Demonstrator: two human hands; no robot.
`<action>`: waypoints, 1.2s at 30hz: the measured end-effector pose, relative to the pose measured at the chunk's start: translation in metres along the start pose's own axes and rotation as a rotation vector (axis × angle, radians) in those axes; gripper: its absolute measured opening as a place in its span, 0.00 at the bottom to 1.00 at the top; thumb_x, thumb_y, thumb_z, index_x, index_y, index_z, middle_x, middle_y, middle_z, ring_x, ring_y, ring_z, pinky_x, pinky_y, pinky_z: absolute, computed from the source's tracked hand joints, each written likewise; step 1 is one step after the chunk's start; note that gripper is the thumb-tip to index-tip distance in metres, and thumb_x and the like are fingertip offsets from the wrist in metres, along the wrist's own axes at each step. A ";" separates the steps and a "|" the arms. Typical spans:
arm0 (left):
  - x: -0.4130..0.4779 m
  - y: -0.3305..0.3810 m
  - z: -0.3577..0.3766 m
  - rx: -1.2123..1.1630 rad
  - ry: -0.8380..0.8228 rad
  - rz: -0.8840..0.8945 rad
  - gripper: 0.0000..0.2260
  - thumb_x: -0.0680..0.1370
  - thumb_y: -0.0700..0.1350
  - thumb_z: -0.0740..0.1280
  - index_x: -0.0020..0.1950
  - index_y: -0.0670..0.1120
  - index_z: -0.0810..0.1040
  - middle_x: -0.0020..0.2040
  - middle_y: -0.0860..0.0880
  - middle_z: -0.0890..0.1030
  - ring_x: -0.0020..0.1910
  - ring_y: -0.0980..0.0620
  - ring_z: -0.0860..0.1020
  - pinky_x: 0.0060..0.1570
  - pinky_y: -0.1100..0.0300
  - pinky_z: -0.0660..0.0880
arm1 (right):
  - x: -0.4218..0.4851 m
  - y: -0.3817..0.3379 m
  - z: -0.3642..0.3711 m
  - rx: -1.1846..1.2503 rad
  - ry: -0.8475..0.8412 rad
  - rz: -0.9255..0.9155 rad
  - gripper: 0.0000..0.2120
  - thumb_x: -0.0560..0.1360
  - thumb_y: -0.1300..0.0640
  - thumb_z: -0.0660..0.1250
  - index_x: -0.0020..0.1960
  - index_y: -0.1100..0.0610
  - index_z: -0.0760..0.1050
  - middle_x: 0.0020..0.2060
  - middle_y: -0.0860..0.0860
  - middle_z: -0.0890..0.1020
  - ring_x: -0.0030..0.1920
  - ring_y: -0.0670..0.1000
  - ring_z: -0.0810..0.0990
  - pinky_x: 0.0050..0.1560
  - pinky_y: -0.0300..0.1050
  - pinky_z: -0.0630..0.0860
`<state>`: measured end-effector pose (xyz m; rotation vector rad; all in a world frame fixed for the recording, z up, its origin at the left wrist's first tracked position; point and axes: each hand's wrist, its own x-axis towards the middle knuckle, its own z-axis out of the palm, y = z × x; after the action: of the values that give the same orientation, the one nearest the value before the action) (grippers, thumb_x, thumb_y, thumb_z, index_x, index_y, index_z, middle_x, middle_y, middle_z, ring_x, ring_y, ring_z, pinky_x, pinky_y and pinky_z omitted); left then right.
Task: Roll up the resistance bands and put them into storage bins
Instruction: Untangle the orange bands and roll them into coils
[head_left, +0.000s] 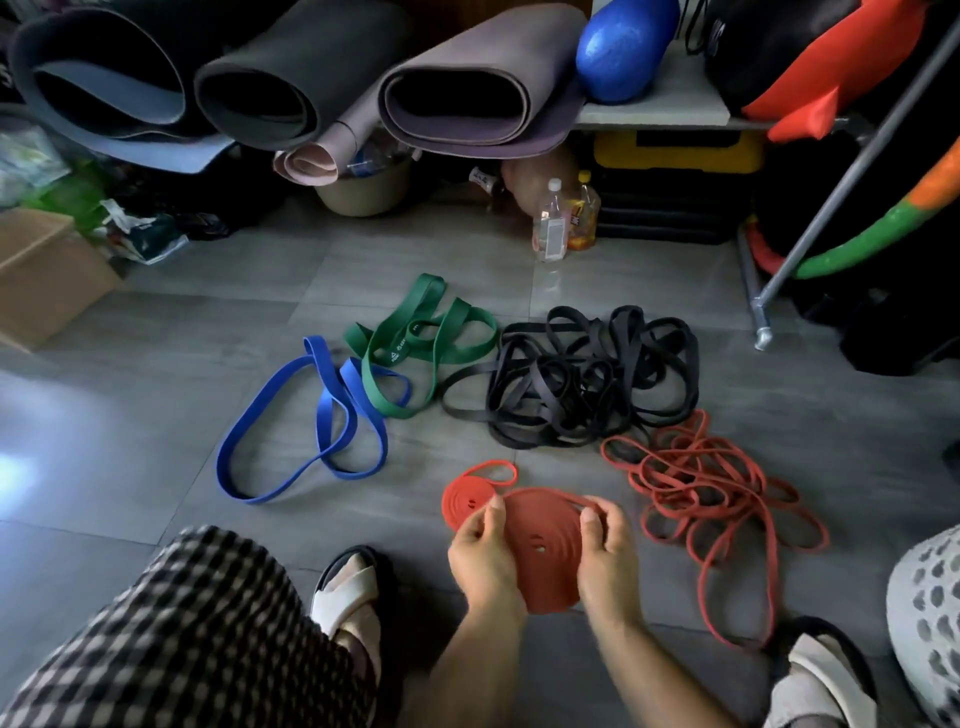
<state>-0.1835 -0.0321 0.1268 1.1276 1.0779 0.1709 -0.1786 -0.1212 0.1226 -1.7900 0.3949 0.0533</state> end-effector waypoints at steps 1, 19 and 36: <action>0.003 -0.020 -0.007 0.038 0.050 -0.013 0.09 0.76 0.43 0.68 0.48 0.38 0.82 0.38 0.46 0.80 0.42 0.51 0.76 0.45 0.61 0.74 | -0.005 0.018 0.002 -0.014 0.004 0.029 0.08 0.78 0.62 0.60 0.56 0.61 0.73 0.50 0.59 0.78 0.55 0.57 0.76 0.48 0.35 0.65; 0.147 -0.096 -0.018 0.149 0.184 0.034 0.06 0.78 0.40 0.63 0.46 0.46 0.65 0.46 0.44 0.72 0.47 0.48 0.71 0.53 0.55 0.69 | 0.085 0.136 0.112 -0.080 -0.114 0.176 0.06 0.72 0.65 0.68 0.47 0.57 0.74 0.42 0.53 0.79 0.42 0.50 0.77 0.40 0.27 0.70; 0.230 -0.118 -0.018 0.721 -0.138 0.292 0.51 0.55 0.48 0.82 0.72 0.45 0.59 0.69 0.48 0.64 0.66 0.54 0.58 0.67 0.59 0.58 | 0.153 0.165 0.189 -0.148 -0.093 0.097 0.08 0.74 0.61 0.66 0.52 0.61 0.75 0.48 0.53 0.80 0.49 0.48 0.76 0.52 0.36 0.68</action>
<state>-0.1234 0.0618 -0.1067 1.9170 0.8601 -0.0799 -0.0503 -0.0113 -0.1176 -1.9052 0.4203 0.2385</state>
